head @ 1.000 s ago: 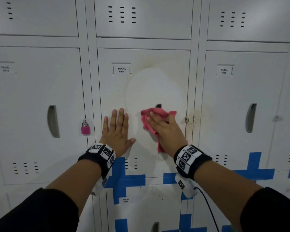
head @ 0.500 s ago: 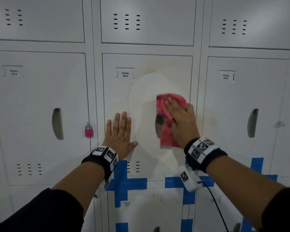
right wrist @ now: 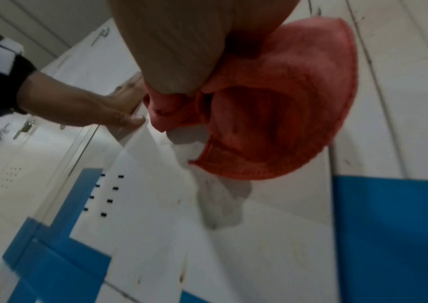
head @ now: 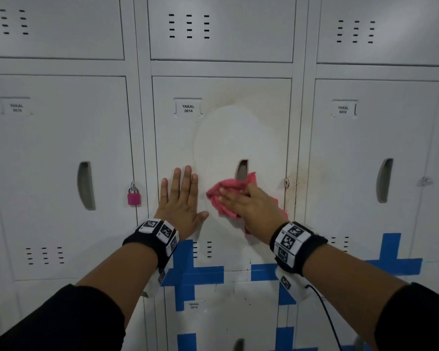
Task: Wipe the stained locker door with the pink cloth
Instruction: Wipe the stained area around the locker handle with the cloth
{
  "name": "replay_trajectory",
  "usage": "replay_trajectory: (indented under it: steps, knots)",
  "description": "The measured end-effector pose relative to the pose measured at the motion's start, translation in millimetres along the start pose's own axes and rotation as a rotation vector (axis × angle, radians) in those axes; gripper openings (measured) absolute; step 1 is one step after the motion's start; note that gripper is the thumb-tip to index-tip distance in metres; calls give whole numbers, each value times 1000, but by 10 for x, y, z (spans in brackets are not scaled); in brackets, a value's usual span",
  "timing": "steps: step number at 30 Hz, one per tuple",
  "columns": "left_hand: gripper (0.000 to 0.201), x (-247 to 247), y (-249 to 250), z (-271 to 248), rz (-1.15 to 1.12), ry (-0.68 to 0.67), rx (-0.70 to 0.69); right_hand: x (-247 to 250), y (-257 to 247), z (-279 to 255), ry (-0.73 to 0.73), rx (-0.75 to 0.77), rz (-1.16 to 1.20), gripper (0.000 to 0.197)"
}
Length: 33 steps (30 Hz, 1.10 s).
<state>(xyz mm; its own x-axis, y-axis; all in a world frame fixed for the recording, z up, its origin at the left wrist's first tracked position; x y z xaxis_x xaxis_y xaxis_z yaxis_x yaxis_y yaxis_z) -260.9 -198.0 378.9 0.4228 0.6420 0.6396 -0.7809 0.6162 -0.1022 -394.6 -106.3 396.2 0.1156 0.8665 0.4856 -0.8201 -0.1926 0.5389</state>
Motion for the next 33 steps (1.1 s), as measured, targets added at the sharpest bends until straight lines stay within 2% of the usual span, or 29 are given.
replay_trajectory:
  steps: [5,8,13,15,17,19,22,25,28,33]
  knots:
    - [89,-9,-18,2,21,10,4,-179,-20,-355,-68,141,103,52]
    - [88,-8,-14,0,29,14,4,-50,98,-343,-27,129,-64,35]
    - [91,6,-12,2,50,34,3,467,588,-48,290,-272,44,35]
    - [91,11,-10,6,55,31,4,608,738,78,315,-423,55,42]
    - [91,15,-9,7,59,28,8,561,828,168,256,-519,113,49]
    - [91,16,-7,9,57,29,7,478,816,193,187,-549,114,52]
    - [91,8,-12,6,55,33,5,430,658,126,193,-459,-92,64]
    - [89,4,-9,4,35,34,-2,94,565,-15,-45,-428,-270,73]
    - [89,-7,-9,8,26,37,-10,-164,439,-233,-163,-475,-218,75]
    - [88,-8,-12,3,21,54,-20,-135,32,-504,-189,-418,-120,84]
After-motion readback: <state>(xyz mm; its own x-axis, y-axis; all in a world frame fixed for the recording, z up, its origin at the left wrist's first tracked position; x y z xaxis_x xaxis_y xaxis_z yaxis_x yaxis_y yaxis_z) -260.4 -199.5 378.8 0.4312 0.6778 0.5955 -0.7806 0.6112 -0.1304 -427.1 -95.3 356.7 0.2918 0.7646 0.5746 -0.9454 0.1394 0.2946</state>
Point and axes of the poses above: each hand's wrist, its own z-axis towards the middle knuckle, its own x-axis out of the back of the hand, y = z × x, the point moved 8 cm from there along z, towards the middle knuckle, and after that the axes turned 11 degrees about -z, right-handed, at the moved point
